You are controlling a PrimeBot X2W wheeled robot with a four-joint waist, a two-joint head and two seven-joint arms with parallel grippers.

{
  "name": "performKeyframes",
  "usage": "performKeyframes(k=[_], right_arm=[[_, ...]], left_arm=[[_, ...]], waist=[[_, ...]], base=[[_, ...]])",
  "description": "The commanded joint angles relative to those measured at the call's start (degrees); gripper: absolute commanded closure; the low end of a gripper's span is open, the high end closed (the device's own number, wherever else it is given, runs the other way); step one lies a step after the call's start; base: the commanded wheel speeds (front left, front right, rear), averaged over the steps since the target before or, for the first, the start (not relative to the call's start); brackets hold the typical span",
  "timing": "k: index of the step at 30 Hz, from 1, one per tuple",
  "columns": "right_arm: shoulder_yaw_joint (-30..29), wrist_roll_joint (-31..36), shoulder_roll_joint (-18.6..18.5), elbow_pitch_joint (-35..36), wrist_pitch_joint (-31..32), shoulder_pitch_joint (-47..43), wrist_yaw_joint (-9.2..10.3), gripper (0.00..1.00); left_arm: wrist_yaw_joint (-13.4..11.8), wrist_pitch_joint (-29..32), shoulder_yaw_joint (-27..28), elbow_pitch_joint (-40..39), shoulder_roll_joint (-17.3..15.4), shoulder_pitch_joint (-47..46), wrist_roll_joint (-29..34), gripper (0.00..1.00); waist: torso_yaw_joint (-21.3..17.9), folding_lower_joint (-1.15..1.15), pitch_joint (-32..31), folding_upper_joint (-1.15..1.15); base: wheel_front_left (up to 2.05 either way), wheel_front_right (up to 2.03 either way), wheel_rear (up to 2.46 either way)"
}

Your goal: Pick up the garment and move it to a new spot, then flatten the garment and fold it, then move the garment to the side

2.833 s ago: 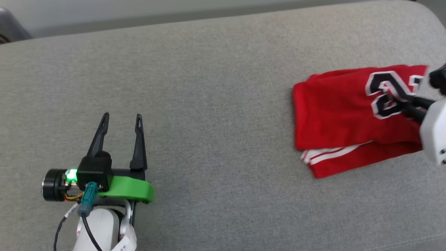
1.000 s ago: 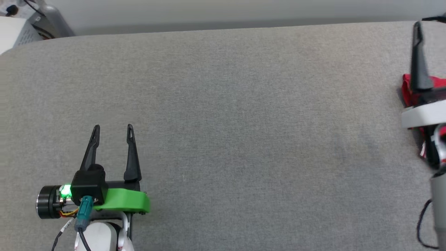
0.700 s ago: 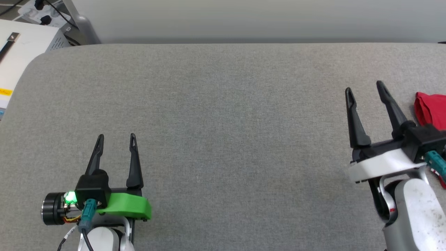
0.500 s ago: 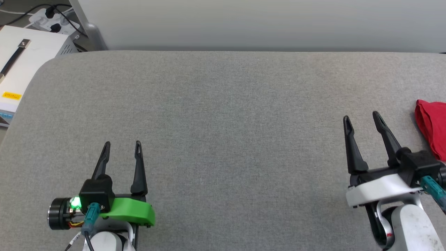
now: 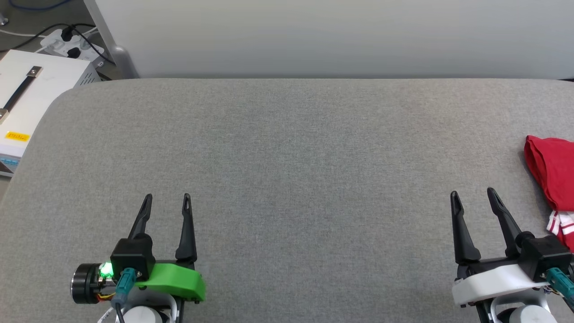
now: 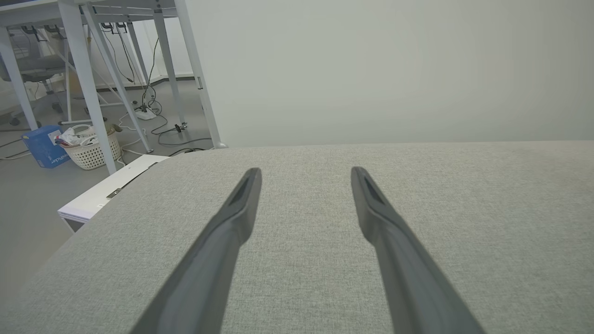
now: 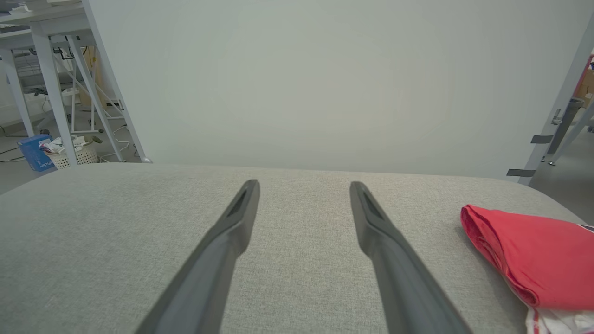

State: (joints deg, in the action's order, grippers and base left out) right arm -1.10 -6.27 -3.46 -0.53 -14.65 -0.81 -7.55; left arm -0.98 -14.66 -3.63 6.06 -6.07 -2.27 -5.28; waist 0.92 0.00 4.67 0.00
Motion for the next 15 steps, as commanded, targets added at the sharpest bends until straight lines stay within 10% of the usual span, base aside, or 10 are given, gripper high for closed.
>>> performKeyframes(k=[1, 2, 3, 15], right_arm=[[0.0, -0.1, 0.3, 0.2, -0.3, -0.8, 0.06, 0.00], [0.0, 0.0, 0.3, 0.2, -0.3, -1.0, 0.06, 0.00], [0.0, 0.0, 0.1, 0.0, 0.0, -0.4, 0.00, 1.00], [0.1, 0.5, 0.2, 0.0, 1.0, -0.3, 0.00, 1.00]], left_arm=[[0.2, -0.3, 0.0, 0.2, 0.2, 0.8, 0.0, 0.00], [0.3, -0.3, 0.1, 0.3, 0.2, 0.8, 0.0, 0.00], [0.0, 0.0, 0.1, 0.3, 0.0, 0.0, 0.1, 1.00], [0.0, 1.1, 0.3, 0.0, 0.2, 0.1, 0.5, 1.00]], waist=[[0.0, 0.00, -0.1, 0.00], [0.0, 0.00, -0.1, 0.00], [0.0, 0.00, -0.1, 0.00], [-0.1, 0.00, -0.4, 0.00]], base=[[0.00, 0.00, 0.00], [0.00, 0.00, 0.00], [0.00, 0.00, 0.00], [0.00, 0.00, 0.00]])
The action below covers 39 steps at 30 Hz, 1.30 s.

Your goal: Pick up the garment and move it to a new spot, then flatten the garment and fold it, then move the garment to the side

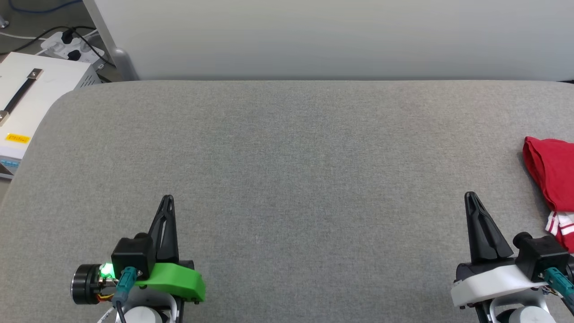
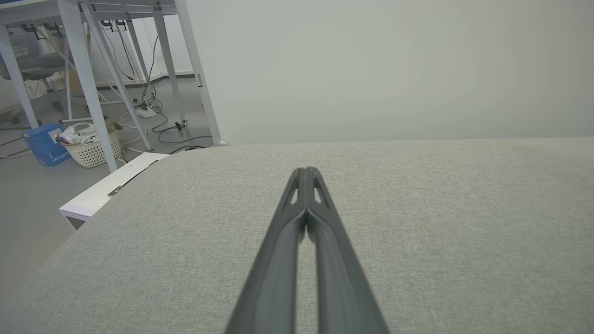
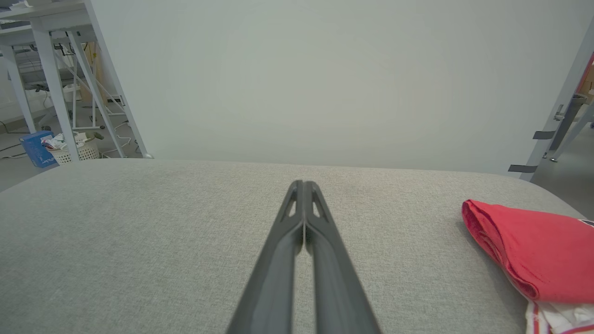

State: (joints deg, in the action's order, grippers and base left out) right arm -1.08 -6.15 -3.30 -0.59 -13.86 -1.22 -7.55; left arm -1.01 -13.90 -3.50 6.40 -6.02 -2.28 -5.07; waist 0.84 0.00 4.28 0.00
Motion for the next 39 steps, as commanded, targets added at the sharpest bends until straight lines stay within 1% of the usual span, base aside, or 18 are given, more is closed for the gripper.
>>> performKeyframes(k=[1, 39], right_arm=[[0.1, 0.4, 0.0, 0.1, 0.3, 0.1, 0.00, 1.00], [0.4, 2.3, 0.2, 0.2, 4.7, 0.5, 0.02, 1.00]], left_arm=[[0.1, 0.4, 0.2, -0.4, 0.2, 0.2, 0.4, 1.00], [0.4, 4.8, 1.3, -2.3, 1.1, 0.9, 1.9, 1.00]], waist=[[0.0, 0.00, -0.1, 0.00], [-0.3, 0.00, -1.4, 0.00]], base=[[0.00, 0.00, 0.00], [0.00, 0.00, 0.00]])
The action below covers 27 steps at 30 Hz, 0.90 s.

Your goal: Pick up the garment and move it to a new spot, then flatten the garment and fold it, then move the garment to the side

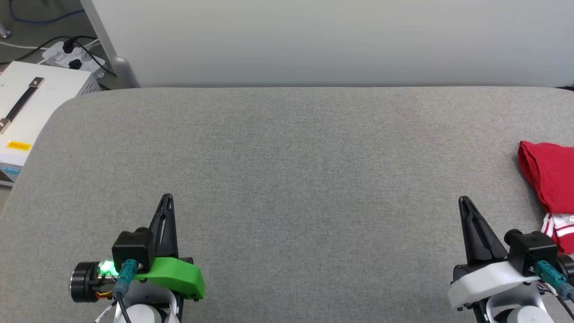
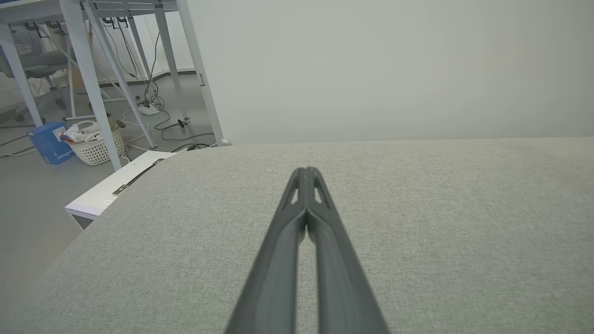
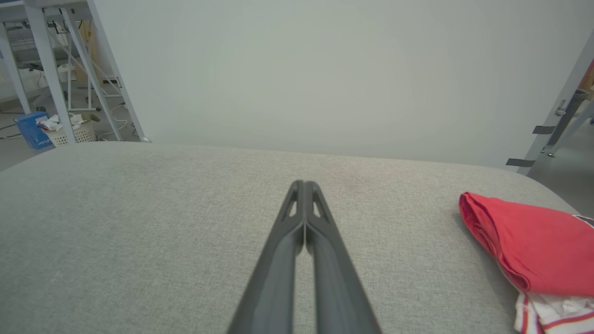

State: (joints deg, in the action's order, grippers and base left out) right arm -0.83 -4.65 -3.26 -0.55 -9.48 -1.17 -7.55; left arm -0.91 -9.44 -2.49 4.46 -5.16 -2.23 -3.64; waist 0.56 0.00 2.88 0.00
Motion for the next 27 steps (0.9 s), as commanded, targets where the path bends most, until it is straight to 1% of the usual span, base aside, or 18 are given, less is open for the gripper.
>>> performKeyframes(k=[1, 27], right_arm=[[0.2, 0.8, 0.1, 0.2, 0.4, 0.4, 0.02, 1.00], [0.4, 2.1, 0.2, 0.3, 3.4, 0.7, 0.04, 1.00]], left_arm=[[0.3, 0.4, 0.3, -0.4, 0.3, 0.8, 0.5, 1.00], [0.5, 3.4, 1.0, -1.8, 1.0, 1.3, 1.5, 1.00]], waist=[[0.0, 0.00, -0.1, 0.00], [-0.2, 0.00, -1.0, 0.00]], base=[[0.00, 0.00, 0.00], [0.00, 0.00, 0.00]])
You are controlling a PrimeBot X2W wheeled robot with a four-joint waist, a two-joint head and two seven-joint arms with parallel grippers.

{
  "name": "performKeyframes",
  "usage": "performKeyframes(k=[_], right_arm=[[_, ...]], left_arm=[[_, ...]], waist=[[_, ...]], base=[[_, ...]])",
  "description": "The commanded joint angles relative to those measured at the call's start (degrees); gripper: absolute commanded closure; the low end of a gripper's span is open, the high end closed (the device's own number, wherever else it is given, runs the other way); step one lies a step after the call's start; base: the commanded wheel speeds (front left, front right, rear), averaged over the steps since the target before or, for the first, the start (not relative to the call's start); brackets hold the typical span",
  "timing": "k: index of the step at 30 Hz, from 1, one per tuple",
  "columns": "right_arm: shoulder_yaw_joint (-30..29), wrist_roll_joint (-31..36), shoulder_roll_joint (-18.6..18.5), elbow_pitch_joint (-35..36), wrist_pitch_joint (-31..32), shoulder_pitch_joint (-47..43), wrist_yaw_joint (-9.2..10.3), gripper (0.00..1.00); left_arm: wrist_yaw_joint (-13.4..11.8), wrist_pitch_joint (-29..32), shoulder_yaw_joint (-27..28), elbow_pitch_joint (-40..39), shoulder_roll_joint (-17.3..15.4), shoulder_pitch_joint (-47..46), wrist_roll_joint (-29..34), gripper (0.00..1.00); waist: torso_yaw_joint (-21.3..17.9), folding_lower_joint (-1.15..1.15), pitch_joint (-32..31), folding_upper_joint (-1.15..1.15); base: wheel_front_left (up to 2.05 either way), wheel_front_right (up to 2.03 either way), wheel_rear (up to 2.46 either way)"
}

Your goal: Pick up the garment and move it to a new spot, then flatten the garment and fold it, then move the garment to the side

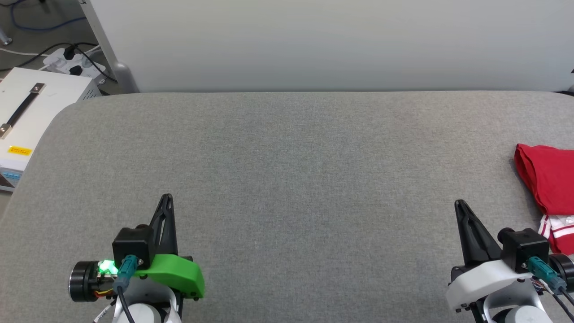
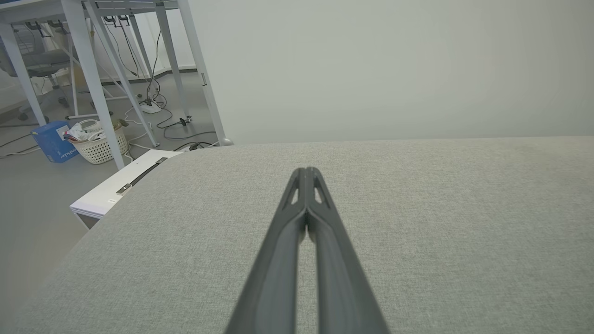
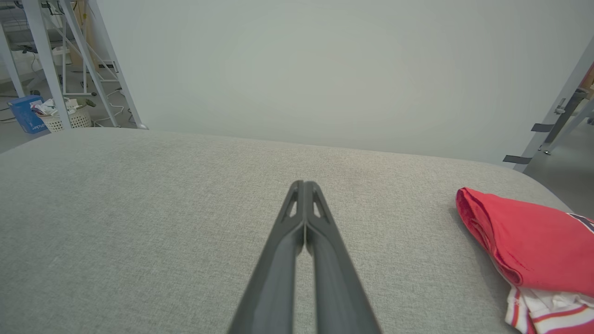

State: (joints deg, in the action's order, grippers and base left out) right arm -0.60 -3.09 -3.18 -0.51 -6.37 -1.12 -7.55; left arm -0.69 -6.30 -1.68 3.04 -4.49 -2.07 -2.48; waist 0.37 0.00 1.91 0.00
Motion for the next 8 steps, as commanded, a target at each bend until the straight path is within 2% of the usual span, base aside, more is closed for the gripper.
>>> performKeyframes(k=[1, 8], right_arm=[[0.2, 0.6, 0.1, 0.3, 0.4, 0.6, 0.04, 1.00], [0.2, 0.9, 0.2, 0.3, 1.3, 0.7, 0.04, 1.00]], left_arm=[[0.3, 0.4, 0.2, -0.4, 0.3, 1.2, 0.4, 1.00], [0.3, 1.2, 0.4, -0.8, 0.5, 1.3, 0.7, 1.00]], waist=[[0.0, 0.00, -0.1, 0.00], [-0.1, 0.00, -0.3, 0.00]], base=[[0.00, 0.00, 0.00], [0.00, 0.00, 0.00]])
